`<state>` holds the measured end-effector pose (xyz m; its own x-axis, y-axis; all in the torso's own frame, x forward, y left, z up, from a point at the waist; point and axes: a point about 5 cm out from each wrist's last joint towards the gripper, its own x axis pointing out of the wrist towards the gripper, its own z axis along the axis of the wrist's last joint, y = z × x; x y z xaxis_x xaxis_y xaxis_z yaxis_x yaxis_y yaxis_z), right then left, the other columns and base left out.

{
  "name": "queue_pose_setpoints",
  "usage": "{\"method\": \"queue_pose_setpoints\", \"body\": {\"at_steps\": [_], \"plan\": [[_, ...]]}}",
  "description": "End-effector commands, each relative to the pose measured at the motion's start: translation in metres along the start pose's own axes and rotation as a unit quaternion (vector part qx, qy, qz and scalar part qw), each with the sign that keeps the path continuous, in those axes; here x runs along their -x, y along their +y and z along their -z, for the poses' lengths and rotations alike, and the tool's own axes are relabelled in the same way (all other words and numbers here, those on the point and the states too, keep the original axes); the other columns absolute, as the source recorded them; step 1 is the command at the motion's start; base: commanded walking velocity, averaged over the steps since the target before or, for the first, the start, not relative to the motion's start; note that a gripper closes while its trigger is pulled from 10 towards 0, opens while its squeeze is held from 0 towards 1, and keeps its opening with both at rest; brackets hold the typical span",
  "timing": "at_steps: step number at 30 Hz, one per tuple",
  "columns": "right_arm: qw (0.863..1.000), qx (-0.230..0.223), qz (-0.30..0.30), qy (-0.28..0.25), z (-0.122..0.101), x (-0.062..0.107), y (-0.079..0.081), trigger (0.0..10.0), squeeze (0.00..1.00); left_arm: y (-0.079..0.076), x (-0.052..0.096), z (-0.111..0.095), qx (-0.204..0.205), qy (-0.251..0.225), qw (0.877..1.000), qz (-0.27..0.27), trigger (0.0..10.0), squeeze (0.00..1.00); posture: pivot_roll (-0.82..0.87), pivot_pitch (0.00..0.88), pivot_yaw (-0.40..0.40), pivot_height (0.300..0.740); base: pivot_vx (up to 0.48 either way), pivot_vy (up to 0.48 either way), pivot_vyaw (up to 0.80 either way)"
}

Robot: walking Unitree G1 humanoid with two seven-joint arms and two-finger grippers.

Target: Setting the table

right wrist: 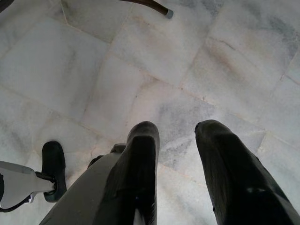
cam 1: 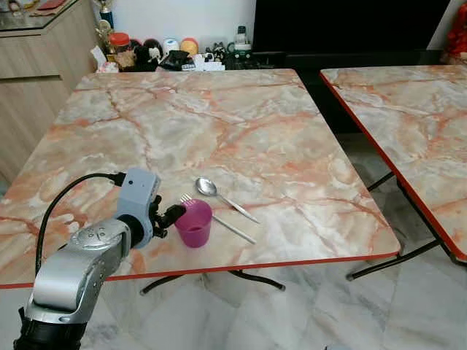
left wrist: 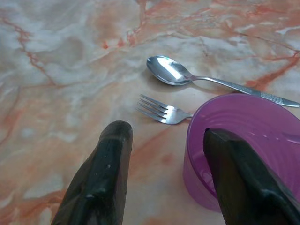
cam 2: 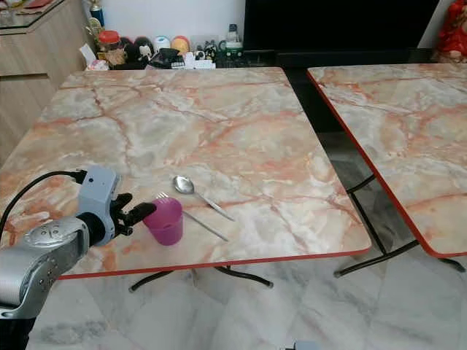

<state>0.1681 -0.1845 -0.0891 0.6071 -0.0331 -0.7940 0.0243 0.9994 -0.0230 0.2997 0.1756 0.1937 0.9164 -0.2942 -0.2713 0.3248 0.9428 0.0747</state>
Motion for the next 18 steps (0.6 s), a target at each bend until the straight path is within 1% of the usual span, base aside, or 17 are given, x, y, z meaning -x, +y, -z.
{"method": "queue_pose_setpoints", "body": {"at_steps": [1,9,14,18], "plan": [[1.000,-0.004,0.002,0.013,0.006,0.001,-0.001,10.0,0.00,-0.003,0.003,-0.001,-0.001,0.001,1.000,0.006,10.0,0.00,0.10,0.123,0.013,0.740,0.000,0.000,0.00],[1.000,-0.001,-0.001,0.013,0.006,0.001,0.000,10.0,0.00,-0.009,0.002,0.002,-0.012,0.013,1.000,0.024,10.0,0.00,0.10,0.122,0.014,0.740,0.000,0.000,0.00],[1.000,-0.001,-0.002,0.013,0.006,0.001,0.000,10.0,0.00,-0.014,0.001,0.002,-0.010,0.015,0.999,0.029,10.0,0.00,0.10,0.124,0.015,0.740,0.000,0.000,0.00],[1.000,-0.002,-0.002,0.014,0.006,0.001,0.001,10.0,0.00,-0.014,0.000,0.004,-0.009,0.017,0.999,0.029,10.0,0.00,0.10,0.124,0.017,0.740,0.000,0.000,0.00]]}}
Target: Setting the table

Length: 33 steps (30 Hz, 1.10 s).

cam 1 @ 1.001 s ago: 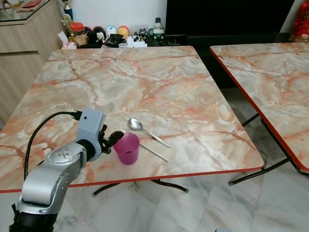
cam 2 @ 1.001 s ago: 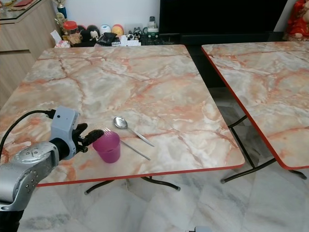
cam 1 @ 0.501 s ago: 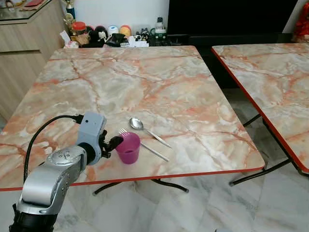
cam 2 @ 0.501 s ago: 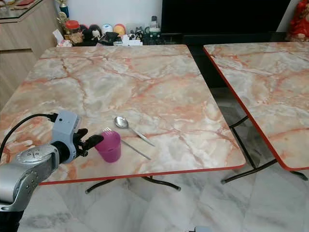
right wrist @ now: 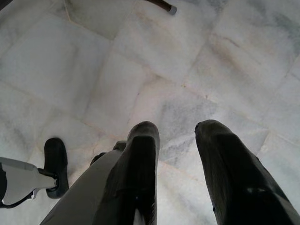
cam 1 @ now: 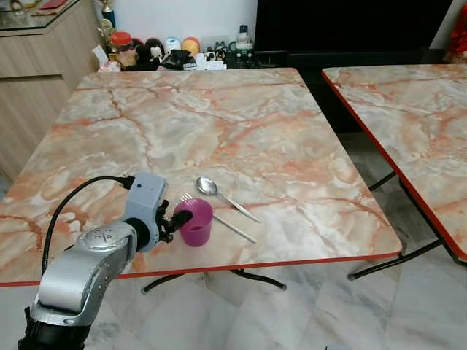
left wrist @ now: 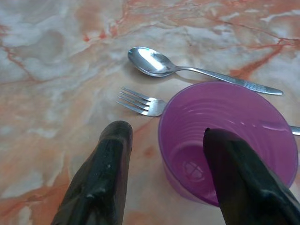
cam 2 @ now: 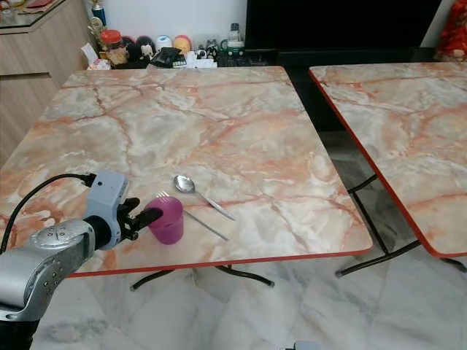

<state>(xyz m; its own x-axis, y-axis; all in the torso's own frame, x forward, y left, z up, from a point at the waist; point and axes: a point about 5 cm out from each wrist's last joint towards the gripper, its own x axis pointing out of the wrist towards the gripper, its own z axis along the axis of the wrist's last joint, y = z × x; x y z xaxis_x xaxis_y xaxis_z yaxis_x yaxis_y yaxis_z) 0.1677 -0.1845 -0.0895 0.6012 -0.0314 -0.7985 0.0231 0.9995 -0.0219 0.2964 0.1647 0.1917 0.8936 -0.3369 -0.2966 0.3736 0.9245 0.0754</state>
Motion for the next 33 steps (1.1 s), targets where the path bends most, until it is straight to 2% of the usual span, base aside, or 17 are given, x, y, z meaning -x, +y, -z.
{"method": "queue_pose_setpoints", "body": {"at_steps": [1,3,4,5,6,7,8,18,25,33], "plan": [[1.000,-0.002,-0.001,0.010,0.006,0.001,0.001,10.0,0.00,-0.003,0.000,0.003,-0.001,0.006,1.000,0.004,10.0,0.00,0.10,0.124,0.017,0.740,0.000,0.000,0.00],[1.000,-0.003,-0.001,0.010,0.006,0.001,0.001,10.0,0.00,-0.004,0.000,0.005,0.002,0.010,1.000,0.004,10.0,0.00,0.09,0.126,0.018,0.740,0.000,0.000,0.00],[1.000,-0.003,-0.002,0.010,0.005,0.001,0.001,10.0,0.00,-0.004,0.000,0.005,0.002,0.010,1.000,0.005,8.2,0.00,0.10,0.126,0.018,0.740,0.000,0.000,0.00],[1.000,-0.003,-0.002,0.010,0.005,0.001,0.001,10.0,0.00,-0.005,0.000,0.005,0.002,0.011,1.000,0.005,3.7,0.00,0.10,0.126,0.018,0.740,0.000,0.000,0.00],[1.000,-0.003,-0.002,0.011,0.006,0.001,0.001,10.0,0.00,-0.005,0.000,0.005,0.002,0.012,1.000,0.006,1.8,0.00,0.10,0.126,0.018,0.740,0.000,0.000,0.00],[1.000,-0.003,-0.002,0.011,0.006,0.001,0.001,10.0,0.00,-0.005,0.000,0.005,0.002,0.013,1.000,0.006,1.8,0.00,0.10,0.126,0.018,0.740,0.000,0.000,0.00],[1.000,-0.003,-0.002,0.011,0.006,0.001,0.001,10.0,0.00,-0.005,0.000,0.006,0.002,0.016,1.000,0.005,0.0,0.00,0.10,0.126,0.018,0.740,0.000,0.000,0.00],[1.000,-0.003,-0.002,0.012,0.006,0.001,0.001,10.0,0.00,-0.006,-0.001,0.006,0.002,0.018,1.000,0.006,0.0,0.00,0.10,0.127,0.017,0.740,0.000,0.000,0.00],[1.000,-0.002,-0.002,0.012,0.006,0.001,0.000,10.0,0.00,0.004,0.001,0.003,-0.010,0.017,1.000,-0.009,0.0,0.00,0.10,0.129,0.016,0.740,0.000,0.000,0.00],[1.000,-0.001,-0.002,0.012,0.006,0.001,0.000,10.0,0.00,-0.001,0.000,0.007,-0.010,0.029,1.000,0.000,0.0,0.00,0.09,0.130,0.014,0.740,0.000,0.000,0.00]]}}
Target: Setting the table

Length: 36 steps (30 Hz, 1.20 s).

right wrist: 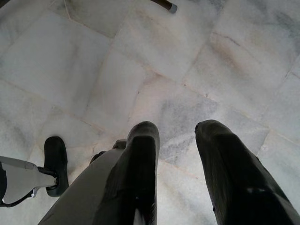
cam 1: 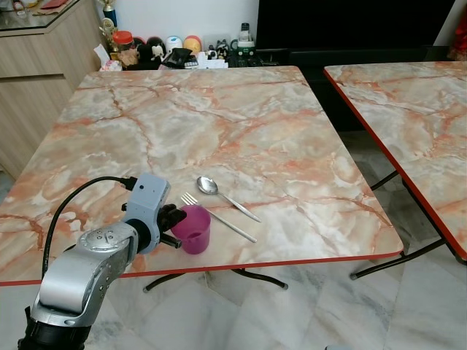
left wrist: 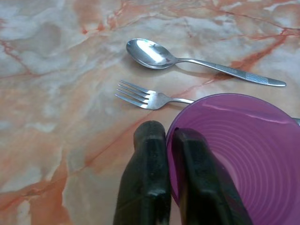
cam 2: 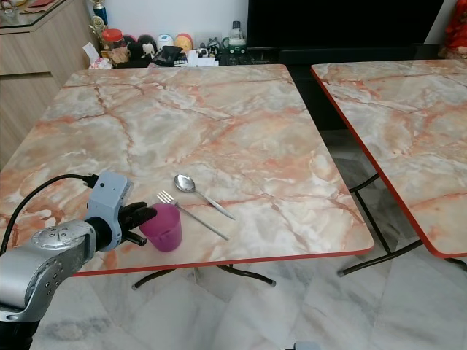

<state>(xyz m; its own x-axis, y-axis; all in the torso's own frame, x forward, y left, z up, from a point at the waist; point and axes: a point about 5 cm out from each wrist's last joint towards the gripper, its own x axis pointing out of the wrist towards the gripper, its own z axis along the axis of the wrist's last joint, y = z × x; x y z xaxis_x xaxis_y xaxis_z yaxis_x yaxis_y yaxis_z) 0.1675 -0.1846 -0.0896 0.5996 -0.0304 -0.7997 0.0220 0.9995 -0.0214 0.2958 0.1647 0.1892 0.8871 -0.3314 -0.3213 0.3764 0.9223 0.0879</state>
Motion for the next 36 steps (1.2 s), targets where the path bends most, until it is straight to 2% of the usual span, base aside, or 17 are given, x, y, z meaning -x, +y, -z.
{"method": "queue_pose_setpoints", "body": {"at_steps": [1,14,21,24,26,27,32,34,36], "plan": [[1.000,-0.001,-0.001,0.011,0.006,0.001,0.000,10.0,0.00,-0.001,0.000,0.005,-0.005,0.016,1.000,0.001,0.0,0.00,0.09,0.129,0.014,0.740,0.000,0.000,0.00],[1.000,-0.001,-0.002,0.012,0.006,0.001,0.000,10.0,0.00,-0.004,0.001,0.005,-0.016,0.020,1.000,0.011,0.0,0.00,0.09,0.132,0.013,0.740,0.000,0.000,0.00],[1.000,-0.002,-0.001,0.012,0.006,0.001,0.000,10.0,0.00,-0.005,0.001,0.009,-0.047,0.031,0.998,0.006,0.0,0.00,0.09,0.131,0.013,0.740,0.000,0.000,0.00],[1.000,-0.001,-0.001,0.012,0.006,0.001,0.000,10.0,0.00,0.001,0.000,0.006,-0.035,0.010,0.999,-0.018,0.0,0.00,0.09,0.129,0.013,0.740,0.000,0.000,0.00],[1.000,-0.001,-0.001,0.012,0.006,0.001,0.000,10.0,0.00,0.010,-0.001,-0.003,0.004,-0.043,0.998,-0.050,0.0,0.00,0.09,0.128,0.011,0.740,0.000,0.000,0.00],[1.000,-0.001,-0.001,0.012,0.006,0.001,0.000,10.0,0.00,0.012,-0.001,-0.005,0.014,-0.055,0.997,-0.057,0.0,0.00,0.09,0.128,0.011,0.740,0.000,0.000,0.00],[1.000,-0.001,0.000,0.011,0.006,0.001,0.000,10.0,0.00,0.019,0.003,-0.017,0.074,-0.130,0.986,-0.073,0.0,0.00,0.09,0.126,0.007,0.740,0.000,0.000,0.00],[1.000,-0.001,0.000,0.011,0.006,0.001,-0.001,10.0,0.00,0.020,0.003,-0.018,0.082,-0.136,0.985,-0.075,0.0,0.00,0.09,0.128,0.006,0.740,0.000,0.000,0.00],[1.000,-0.002,0.001,0.011,0.006,0.001,-0.001,10.0,0.00,0.024,0.005,-0.021,0.100,-0.163,0.977,-0.094,0.0,0.00,0.09,0.127,0.004,0.740,0.000,0.000,0.00]]}}
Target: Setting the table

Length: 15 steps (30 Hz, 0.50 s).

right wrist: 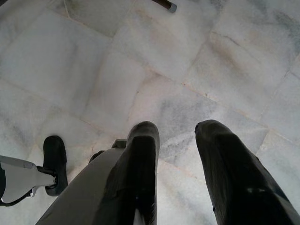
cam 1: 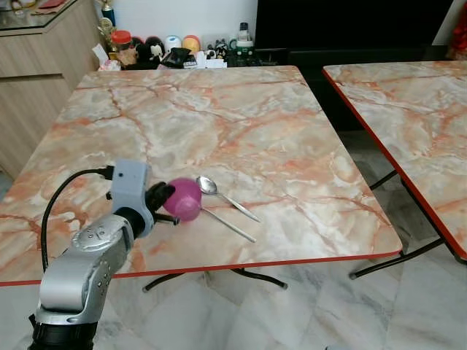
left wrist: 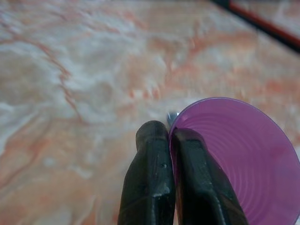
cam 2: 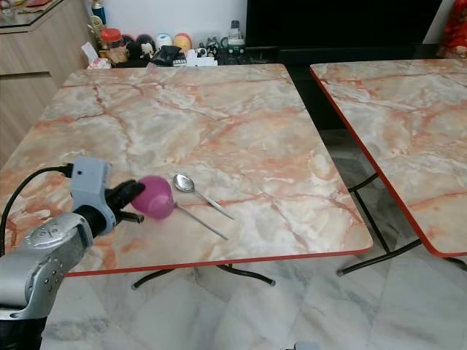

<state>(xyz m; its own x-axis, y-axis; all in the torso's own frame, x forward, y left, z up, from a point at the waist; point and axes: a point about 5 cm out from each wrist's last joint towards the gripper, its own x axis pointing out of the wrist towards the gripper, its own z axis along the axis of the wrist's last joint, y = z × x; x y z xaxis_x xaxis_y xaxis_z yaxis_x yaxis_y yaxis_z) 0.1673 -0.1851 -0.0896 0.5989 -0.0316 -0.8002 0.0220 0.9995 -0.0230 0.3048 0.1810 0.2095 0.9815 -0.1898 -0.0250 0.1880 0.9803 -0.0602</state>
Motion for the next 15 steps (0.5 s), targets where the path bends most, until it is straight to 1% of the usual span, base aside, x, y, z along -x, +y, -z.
{"method": "queue_pose_setpoints", "body": {"at_steps": [1,2,3,4,5,8,10,11,15], "plan": [[1.000,-0.002,0.000,0.011,0.006,0.001,-0.001,10.0,0.00,0.008,0.000,-0.005,0.014,-0.034,0.999,-0.030,0.0,0.00,0.09,0.127,0.003,0.740,0.000,0.000,0.00],[1.000,-0.002,0.000,0.011,0.006,0.001,-0.001,10.0,0.00,0.015,0.003,-0.001,0.022,-0.052,0.997,-0.059,0.0,0.00,0.09,0.126,0.001,0.740,0.000,0.000,0.00],[1.000,-0.002,0.000,0.011,0.006,0.001,-0.001,10.0,0.00,0.015,0.003,-0.001,0.022,-0.052,0.997,-0.059,0.0,0.00,0.09,0.126,0.001,0.740,0.000,0.000,0.00],[1.000,-0.002,0.000,0.011,0.006,0.001,-0.001,10.0,0.00,0.019,0.004,0.002,0.020,-0.063,0.995,-0.079,0.0,0.00,0.08,0.126,-0.003,0.740,0.000,0.000,0.00],[1.000,-0.002,0.000,0.011,0.006,0.001,-0.001,10.0,0.00,0.019,0.005,0.005,0.015,-0.072,0.994,-0.081,10.0,0.00,0.09,0.125,-0.004,0.740,0.000,0.000,0.00],[1.000,-0.002,0.000,0.011,0.005,0.001,-0.002,10.0,0.00,0.018,0.008,0.009,-0.003,-0.083,0.993,-0.083,10.0,0.00,0.08,0.125,-0.006,0.740,0.000,0.000,0.00],[1.000,-0.004,0.001,0.010,0.005,0.001,-0.002,10.0,0.00,0.021,0.013,0.016,-0.011,-0.094,0.991,-0.097,10.0,0.00,0.08,0.122,-0.008,0.740,0.000,0.000,0.00],[1.000,-0.004,0.001,0.009,0.005,0.001,-0.003,10.0,0.00,0.021,0.015,0.017,0.007,-0.104,0.990,-0.093,10.0,0.00,0.08,0.122,-0.010,0.740,0.000,0.000,0.00],[1.000,-0.012,0.002,0.005,0.005,0.001,-0.004,10.0,0.00,0.018,0.015,0.018,0.019,-0.122,0.989,-0.080,10.0,0.00,0.08,0.118,-0.014,0.740,0.000,0.000,0.00]]}}
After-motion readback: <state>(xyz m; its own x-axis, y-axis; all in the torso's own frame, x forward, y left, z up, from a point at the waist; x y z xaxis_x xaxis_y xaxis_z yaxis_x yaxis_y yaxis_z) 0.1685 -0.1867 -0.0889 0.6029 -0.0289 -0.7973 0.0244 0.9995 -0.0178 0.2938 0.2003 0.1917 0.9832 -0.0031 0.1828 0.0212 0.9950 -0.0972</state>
